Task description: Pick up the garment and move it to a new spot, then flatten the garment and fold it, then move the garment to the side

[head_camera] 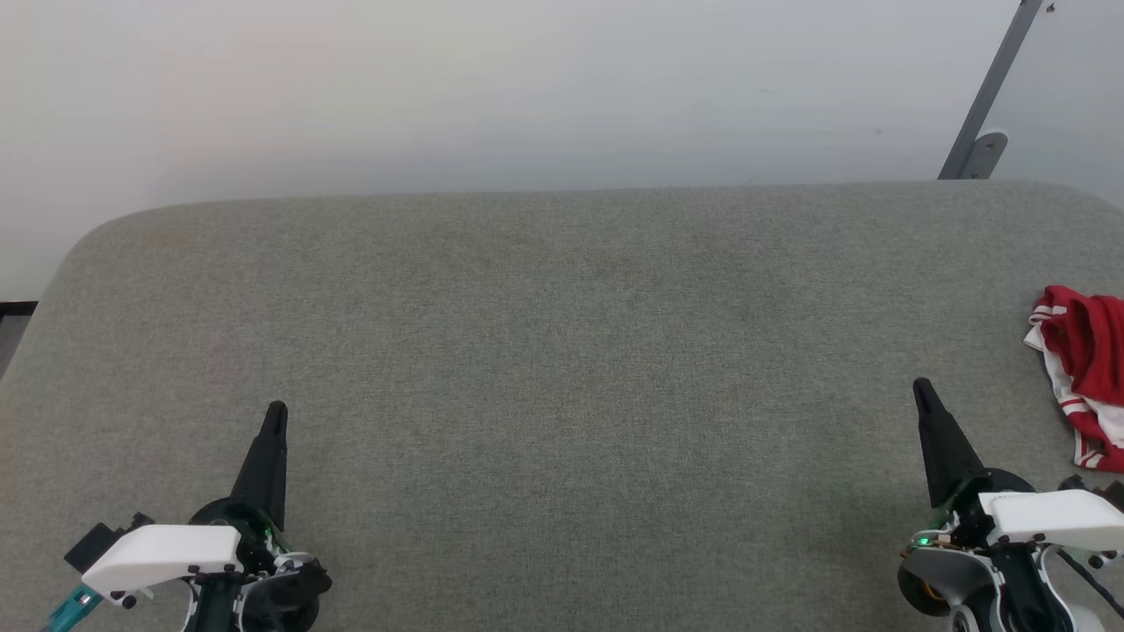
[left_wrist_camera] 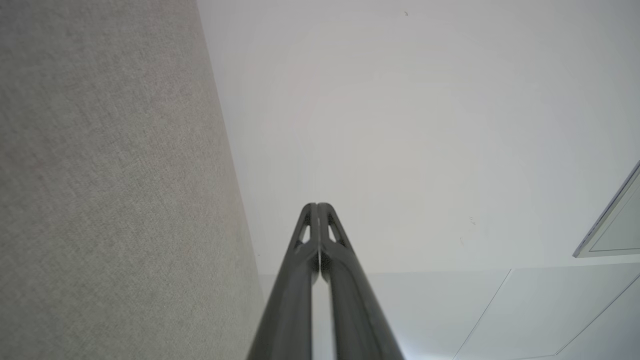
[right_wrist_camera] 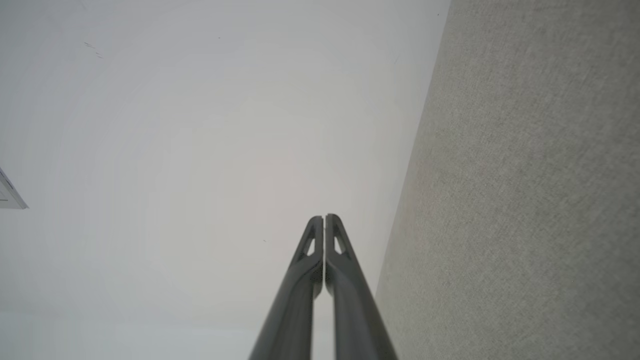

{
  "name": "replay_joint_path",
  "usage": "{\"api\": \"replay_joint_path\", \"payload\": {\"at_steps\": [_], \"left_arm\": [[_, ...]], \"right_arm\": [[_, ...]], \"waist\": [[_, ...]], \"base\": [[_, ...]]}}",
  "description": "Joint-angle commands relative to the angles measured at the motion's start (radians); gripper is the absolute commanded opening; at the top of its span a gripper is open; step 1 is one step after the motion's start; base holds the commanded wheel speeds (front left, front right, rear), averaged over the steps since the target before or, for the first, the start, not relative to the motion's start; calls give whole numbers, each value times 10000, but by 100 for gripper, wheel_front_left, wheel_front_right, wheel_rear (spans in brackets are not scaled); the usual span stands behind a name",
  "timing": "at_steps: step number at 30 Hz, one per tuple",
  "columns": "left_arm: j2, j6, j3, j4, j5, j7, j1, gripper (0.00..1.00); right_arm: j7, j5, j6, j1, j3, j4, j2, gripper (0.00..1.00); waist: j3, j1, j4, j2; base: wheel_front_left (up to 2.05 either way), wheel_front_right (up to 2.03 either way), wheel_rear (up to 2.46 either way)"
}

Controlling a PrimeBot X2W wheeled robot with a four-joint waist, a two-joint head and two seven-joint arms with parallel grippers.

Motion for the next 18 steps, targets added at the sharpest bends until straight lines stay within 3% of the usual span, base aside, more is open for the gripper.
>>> {"api": "replay_joint_path", "payload": {"at_steps": [1,18], "left_arm": [[11,-57,-4,-1,-23,16,-132,0],[11,-57,-1,-1,-21,16,-132,0]], "right_arm": [[27,38,0,-37,-9,33,12,0],[25,39,0,-37,-6,33,12,0]], "waist": [[0,0,0,0],[0,0,0,0]], "base": [[0,0,0],[0,0,0]]}}
